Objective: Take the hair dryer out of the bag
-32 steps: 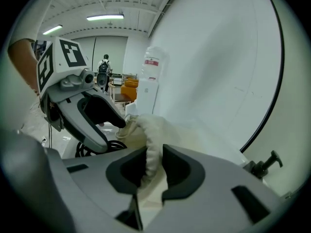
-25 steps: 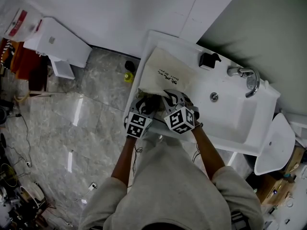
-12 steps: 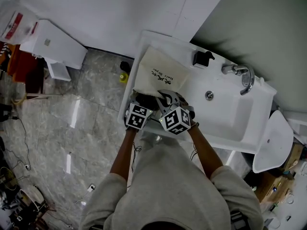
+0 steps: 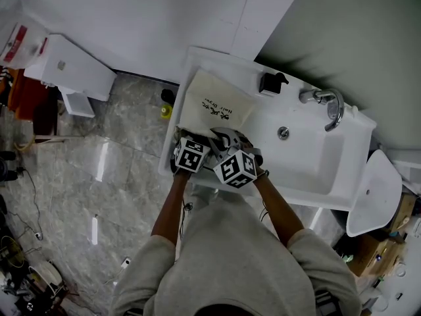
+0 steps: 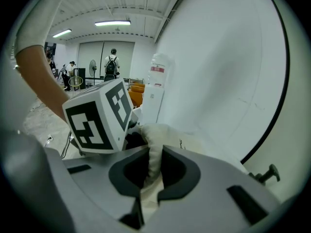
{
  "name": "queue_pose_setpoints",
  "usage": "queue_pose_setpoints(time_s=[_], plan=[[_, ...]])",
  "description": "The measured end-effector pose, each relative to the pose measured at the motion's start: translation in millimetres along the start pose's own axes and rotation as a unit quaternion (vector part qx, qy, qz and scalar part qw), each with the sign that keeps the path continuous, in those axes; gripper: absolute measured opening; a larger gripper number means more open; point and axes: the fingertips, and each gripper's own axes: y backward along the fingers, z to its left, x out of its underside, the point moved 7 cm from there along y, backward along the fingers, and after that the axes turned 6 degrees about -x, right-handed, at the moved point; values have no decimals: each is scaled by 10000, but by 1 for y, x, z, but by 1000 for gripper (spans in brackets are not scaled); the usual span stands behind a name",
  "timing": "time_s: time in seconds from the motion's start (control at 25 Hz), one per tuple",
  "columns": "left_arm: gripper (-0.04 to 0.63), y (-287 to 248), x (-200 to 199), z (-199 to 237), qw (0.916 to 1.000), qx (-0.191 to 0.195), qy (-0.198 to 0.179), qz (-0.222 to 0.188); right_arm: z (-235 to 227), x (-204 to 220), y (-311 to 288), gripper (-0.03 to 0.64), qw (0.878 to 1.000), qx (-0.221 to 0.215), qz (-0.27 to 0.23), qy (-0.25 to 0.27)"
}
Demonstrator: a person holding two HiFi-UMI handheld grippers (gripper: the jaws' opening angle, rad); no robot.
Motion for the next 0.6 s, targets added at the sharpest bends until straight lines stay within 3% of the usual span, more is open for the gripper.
queue_pose_setpoints(time_s=[0.32,0.6], plan=[[282,-5,4,-1,9996,-158,-39,211,-1,0,-2,18,10000,-48,5,-3],[282,-17,6,2,9983,-24,82,578,-7,3,-3,17,9998,-80,-34,-187]])
